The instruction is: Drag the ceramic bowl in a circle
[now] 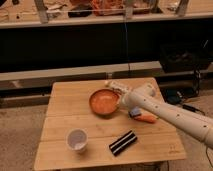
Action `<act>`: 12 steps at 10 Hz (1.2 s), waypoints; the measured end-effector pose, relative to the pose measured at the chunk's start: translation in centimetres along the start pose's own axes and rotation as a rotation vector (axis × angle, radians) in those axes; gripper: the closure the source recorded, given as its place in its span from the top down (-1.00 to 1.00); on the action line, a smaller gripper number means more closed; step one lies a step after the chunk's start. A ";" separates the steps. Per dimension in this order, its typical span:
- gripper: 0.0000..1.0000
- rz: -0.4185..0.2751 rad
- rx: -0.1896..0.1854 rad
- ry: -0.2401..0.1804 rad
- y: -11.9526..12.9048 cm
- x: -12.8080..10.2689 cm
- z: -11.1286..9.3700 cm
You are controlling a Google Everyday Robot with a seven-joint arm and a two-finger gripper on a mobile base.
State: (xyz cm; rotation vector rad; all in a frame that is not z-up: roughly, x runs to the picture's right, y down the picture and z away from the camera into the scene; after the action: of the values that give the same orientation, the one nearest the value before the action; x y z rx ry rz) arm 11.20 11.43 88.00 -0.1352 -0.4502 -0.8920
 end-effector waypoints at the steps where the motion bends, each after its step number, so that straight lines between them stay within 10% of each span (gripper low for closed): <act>1: -0.97 0.007 -0.001 0.001 1.2 0.7 -0.7; 6: -0.97 -0.069 -0.008 -0.036 2.2 -4.0 -3.4; 12: -0.97 -0.196 -0.001 -0.098 -4.8 -15.3 -1.6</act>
State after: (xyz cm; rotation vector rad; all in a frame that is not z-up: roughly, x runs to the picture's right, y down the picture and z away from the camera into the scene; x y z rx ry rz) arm -0.32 19.01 79.60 -0.1382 -0.5608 -1.0810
